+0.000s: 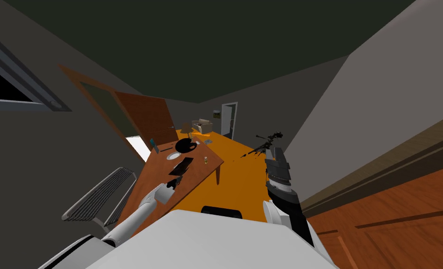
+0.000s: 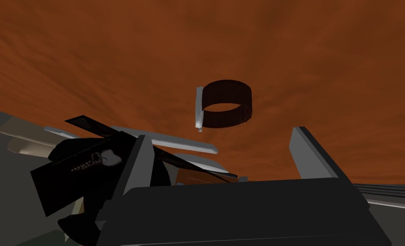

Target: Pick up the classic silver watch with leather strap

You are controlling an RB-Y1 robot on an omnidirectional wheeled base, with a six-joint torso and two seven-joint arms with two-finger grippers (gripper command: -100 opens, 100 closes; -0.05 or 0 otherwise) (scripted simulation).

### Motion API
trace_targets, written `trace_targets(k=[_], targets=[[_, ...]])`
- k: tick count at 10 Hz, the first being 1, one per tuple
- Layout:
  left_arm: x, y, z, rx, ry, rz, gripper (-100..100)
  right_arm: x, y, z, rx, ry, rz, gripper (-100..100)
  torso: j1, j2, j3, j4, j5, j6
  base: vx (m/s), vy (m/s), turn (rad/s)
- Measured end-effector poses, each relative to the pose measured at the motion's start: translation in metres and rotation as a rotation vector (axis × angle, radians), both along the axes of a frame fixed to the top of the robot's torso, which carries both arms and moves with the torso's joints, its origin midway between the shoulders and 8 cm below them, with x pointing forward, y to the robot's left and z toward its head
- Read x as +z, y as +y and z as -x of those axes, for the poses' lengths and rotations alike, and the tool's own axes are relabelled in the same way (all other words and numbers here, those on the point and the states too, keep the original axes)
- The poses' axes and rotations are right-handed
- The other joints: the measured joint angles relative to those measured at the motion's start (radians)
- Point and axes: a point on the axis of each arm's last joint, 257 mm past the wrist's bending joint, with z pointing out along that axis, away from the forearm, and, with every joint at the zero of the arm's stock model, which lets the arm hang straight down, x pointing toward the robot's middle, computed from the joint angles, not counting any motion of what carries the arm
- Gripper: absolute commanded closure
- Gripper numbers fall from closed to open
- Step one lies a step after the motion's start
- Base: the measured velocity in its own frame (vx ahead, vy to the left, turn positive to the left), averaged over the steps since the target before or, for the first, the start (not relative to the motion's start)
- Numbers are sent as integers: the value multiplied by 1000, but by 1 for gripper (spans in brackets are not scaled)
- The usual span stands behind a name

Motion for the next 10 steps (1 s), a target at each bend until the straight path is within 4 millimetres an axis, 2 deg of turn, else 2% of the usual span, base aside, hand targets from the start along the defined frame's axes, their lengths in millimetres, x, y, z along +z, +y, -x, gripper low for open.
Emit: trace_targets(k=[1, 6, 7, 10], targets=[[0, 0, 0, 0, 0, 0, -100, 0, 0, 0, 0, 0, 0, 0, 1, 1, 1, 0, 0, 0, 24, 10, -34], [-15, 4, 11, 14, 1, 0, -100, 0, 0, 0, 0, 0, 0, 0, 4, -1, 0, 0, 1, 0, 32, 22, -25], [-15, 4, 11, 14, -1, 1, 100, 0, 0, 0, 0, 0, 0, 0, 3, 0, 0, 0, 0, 0, 0, 0, 0], [-15, 3, 11, 10, 1, -1, 100, 0, 0, 0, 0, 0, 0, 0, 2, 1, 1, 1, 1, -1, 0, 0, 0]])
